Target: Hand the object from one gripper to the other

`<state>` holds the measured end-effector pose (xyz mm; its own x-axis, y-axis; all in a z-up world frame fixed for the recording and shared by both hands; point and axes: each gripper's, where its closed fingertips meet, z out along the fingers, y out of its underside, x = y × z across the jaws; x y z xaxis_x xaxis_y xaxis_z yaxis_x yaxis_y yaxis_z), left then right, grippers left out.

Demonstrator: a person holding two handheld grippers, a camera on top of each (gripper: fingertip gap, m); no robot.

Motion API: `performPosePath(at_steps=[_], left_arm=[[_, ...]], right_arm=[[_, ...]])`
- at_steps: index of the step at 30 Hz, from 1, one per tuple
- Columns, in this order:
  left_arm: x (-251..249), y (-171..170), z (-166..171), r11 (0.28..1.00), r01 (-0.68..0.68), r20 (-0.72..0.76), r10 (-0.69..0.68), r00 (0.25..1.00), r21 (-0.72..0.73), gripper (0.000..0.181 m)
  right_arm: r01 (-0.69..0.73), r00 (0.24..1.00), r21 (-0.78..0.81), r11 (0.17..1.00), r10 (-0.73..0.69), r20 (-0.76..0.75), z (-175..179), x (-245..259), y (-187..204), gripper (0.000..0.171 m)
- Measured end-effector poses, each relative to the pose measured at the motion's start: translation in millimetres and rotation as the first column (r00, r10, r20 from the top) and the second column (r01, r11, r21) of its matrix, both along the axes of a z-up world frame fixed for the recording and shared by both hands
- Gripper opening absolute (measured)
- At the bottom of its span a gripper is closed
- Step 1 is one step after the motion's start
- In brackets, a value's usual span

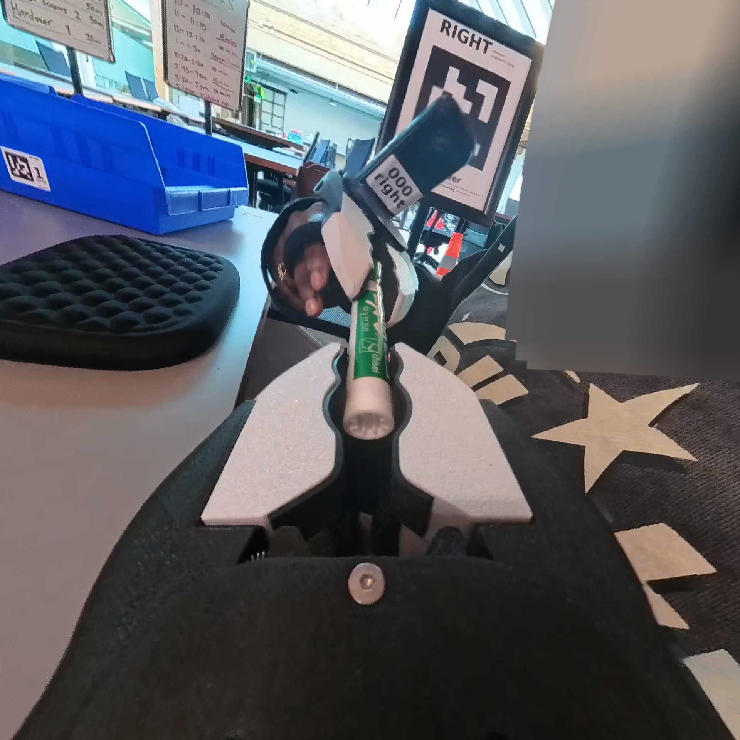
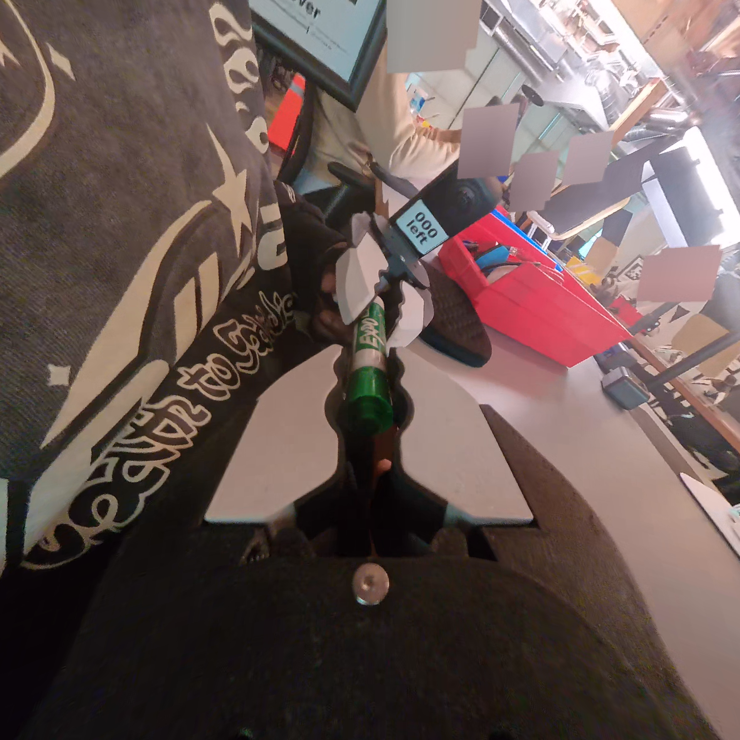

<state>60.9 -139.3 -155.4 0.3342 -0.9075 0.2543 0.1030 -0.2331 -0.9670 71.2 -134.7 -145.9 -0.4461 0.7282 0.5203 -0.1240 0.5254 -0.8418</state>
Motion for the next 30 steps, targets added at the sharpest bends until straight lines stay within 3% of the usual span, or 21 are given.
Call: performPosePath(at_steps=[1, 4, 6, 8, 10, 16, 23, 26, 30], left_arm=[[-0.6, 1.0, 2.5, 0.999, -0.018, 0.0, 0.018, 1.0, 0.043, 0.021], [-5.9, 7.4, 8.1, 0.948, -0.143, -0.064, 0.168, 0.984, 0.285, 0.043], [-7.7, 9.8, 8.7, 0.863, -0.189, -0.135, 0.281, 0.95, 0.468, 0.046], [-8.7, 14.7, 8.4, 0.808, -0.223, -0.163, 0.363, 0.917, 0.545, 0.048], [-8.4, 17.8, 5.6, 0.808, -0.232, -0.174, 0.379, 0.909, 0.542, 0.047], [-6.2, 11.6, 8.1, 0.841, -0.195, -0.161, 0.314, 0.936, 0.504, 0.02], [-5.0, 12.1, 5.8, 0.843, -0.195, -0.174, 0.318, 0.932, 0.501, 0.031], [-3.3, 9.9, 4.8, 0.851, -0.175, -0.184, 0.3, 0.936, 0.495, 0.021], [-4.4, 8.1, 4.8, 0.881, -0.16, -0.182, 0.264, 0.947, 0.446, 0.02]], right_arm=[[-0.005, 1.0, -0.032, 0.999, 0.005, -0.003, 2.3, -0.1, 0.2, 0.02], [-0.007, 1.0, -0.148, 0.989, 0.007, -0.004, 8.7, -1.2, 5.1, 0.02], [-0.006, 1.0, -0.241, 0.971, 0.006, 0.001, 12.7, -2.8, 9.6, 0.02], [-0.02, 1.0, -0.326, 0.945, 0.026, 0.015, 15.2, -3.3, 11.4, 0.021], [-0.029, 0.999, -0.382, 0.924, 0.037, 0.015, 17.6, -3.9, 12.5, 0.02], [-0.058, 0.997, -0.466, 0.883, 0.075, 0.016, 22.2, -4.1, 10.8, 0.02], [-0.07, 0.997, -0.467, 0.882, 0.082, 0.005, 24.0, -3.3, 9.3, 0.02], [-0.077, 0.996, -0.473, 0.878, 0.09, 0.003, 24.8, -2.6, 8.8, 0.019], [-0.059, 0.996, -0.432, 0.9, 0.081, 0.033, 18.9, -3.6, 8.3, 0.021]])
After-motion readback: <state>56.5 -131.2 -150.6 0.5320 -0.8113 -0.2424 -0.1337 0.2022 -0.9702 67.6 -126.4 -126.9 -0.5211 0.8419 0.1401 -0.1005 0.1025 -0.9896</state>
